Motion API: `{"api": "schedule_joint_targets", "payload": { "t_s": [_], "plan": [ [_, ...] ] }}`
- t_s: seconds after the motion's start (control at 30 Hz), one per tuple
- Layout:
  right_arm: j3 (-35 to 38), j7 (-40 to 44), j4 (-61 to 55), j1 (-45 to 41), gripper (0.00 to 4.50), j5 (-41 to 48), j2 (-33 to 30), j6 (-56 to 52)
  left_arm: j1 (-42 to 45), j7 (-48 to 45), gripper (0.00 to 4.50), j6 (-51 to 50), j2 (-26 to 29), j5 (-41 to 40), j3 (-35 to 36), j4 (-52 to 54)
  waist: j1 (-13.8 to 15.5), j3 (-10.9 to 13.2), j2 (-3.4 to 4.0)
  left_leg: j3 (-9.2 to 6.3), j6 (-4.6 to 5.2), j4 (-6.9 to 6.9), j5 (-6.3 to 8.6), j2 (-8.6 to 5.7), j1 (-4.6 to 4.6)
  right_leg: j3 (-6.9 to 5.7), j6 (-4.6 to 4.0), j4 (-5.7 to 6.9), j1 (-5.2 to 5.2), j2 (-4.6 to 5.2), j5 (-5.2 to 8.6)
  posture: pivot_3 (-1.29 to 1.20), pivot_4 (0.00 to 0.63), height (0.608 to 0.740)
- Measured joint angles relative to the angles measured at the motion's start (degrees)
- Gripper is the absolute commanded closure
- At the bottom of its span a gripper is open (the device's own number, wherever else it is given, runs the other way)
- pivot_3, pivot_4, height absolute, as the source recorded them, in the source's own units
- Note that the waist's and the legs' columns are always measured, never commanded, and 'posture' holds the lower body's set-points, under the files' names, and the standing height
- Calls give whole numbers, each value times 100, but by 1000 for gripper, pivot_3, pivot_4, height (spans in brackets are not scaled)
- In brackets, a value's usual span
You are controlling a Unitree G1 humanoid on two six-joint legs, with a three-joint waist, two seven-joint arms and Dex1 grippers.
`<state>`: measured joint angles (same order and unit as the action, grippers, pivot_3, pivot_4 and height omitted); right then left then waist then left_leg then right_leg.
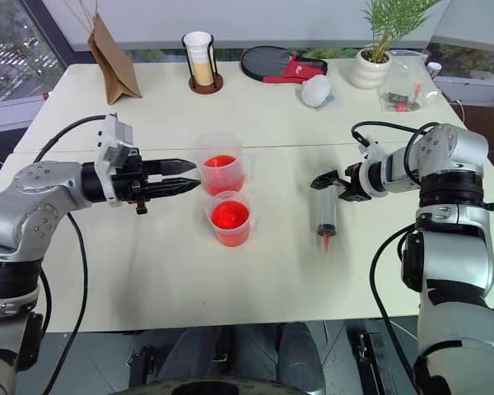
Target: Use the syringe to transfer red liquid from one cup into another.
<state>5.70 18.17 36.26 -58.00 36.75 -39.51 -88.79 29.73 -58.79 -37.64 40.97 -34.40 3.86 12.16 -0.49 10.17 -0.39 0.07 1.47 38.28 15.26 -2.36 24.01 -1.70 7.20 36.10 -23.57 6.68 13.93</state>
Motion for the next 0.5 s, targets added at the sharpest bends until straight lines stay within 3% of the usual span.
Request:
{"api": "schedule_joint_targets", "payload": {
  "t_s": [0.13, 0.27, 0.37, 0.5],
  "plan": [
    [-327, 1658, -1252, 780, 113, 104, -1188, 854, -559, 122, 2578, 37, 308, 0, 469, -203, -3, 14, 26, 0, 11, -3, 8, -4, 28, 0, 2, 2, -34, 3, 1, 0, 150, 740],
    [184, 3460, -2308, 1868, 113, 232, -2453, 2148, -1362, 180, 2578, -72, 523, -37, 1044, -365, -29, 12, 24, 4, 15, -12, 11, 5, 37, -6, 4, 0, -48, 2, 2, 0, 150, 740],
    [878, 4428, -2591, 3281, 113, 211, -2722, 3099, -1951, 221, 2578, 62, 540, 129, 1082, -442, -16, 9, 17, 14, 17, -3, 13, 8, 21, -5, 4, -7, -33, 5, 2, 0, 150, 740],
    [1059, 4615, -2324, 4434, 113, -403, -2617, 4402, -2167, 234, 2578, 258, 511, 322, 988, -600, 43, 10, 19, 22, 14, 3, 12, 5, -19, -2, 2, -22, 11, 12, 3, 0, 150, 740]
  ]
}}
